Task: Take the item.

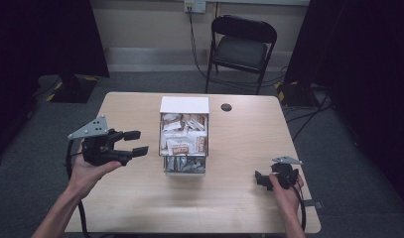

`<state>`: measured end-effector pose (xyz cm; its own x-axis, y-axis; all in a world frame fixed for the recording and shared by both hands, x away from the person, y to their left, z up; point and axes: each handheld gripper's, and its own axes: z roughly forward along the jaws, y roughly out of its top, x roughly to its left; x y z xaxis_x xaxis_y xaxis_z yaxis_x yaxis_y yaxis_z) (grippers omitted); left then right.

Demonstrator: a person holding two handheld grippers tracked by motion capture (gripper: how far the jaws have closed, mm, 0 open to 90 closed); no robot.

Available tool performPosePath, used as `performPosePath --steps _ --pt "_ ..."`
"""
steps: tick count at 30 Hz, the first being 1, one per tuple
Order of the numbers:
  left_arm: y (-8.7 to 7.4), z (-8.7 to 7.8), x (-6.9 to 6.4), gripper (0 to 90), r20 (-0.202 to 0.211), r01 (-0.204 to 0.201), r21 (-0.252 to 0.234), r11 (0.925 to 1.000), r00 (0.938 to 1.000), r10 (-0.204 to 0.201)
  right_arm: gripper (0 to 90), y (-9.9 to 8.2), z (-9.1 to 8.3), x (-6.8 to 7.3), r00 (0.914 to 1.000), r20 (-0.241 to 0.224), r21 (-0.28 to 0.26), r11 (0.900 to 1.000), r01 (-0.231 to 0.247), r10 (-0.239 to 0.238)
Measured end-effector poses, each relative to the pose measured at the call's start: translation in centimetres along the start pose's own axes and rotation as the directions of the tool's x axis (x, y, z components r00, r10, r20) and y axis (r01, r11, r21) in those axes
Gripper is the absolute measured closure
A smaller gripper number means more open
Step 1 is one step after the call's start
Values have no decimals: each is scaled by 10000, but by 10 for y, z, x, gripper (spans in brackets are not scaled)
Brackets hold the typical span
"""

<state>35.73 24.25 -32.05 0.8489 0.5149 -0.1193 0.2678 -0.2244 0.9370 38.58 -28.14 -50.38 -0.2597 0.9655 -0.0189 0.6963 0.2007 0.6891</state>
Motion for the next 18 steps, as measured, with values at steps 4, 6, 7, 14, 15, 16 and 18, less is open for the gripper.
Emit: performPosePath --steps 4,6,7,14,15,16,18 --pt "11 6 3 452 287 97 -81 9999 9995 -95 0 0 0 0 10000 -11 -3 10000 9 -9" --pt "15 10 3 448 492 60 -20 10000 9988 -59 0 0 0 0 10000 -19 -11 10000 -7 7" --pt "17 12 3 447 554 70 -15 10000 9984 -69 0 0 0 0 10000 -22 -11 10000 -3 3" --pt "27 34 5 452 979 -48 131 9999 9952 35 0 0 0 0 10000 -21 -12 10000 -3 3" --pt "28 37 4 452 997 -110 58 9999 9950 104 0 0 0 0 10000 -21 -12 10000 -1 1" --pt "29 40 4 452 1008 -176 144 9997 9948 160 0 0 0 0 10000 -21 -12 10000 -2 2" --pt "31 46 2 453 1044 -305 291 9991 9942 273 0 0 0 0 10000 -22 -12 10000 -2 2"
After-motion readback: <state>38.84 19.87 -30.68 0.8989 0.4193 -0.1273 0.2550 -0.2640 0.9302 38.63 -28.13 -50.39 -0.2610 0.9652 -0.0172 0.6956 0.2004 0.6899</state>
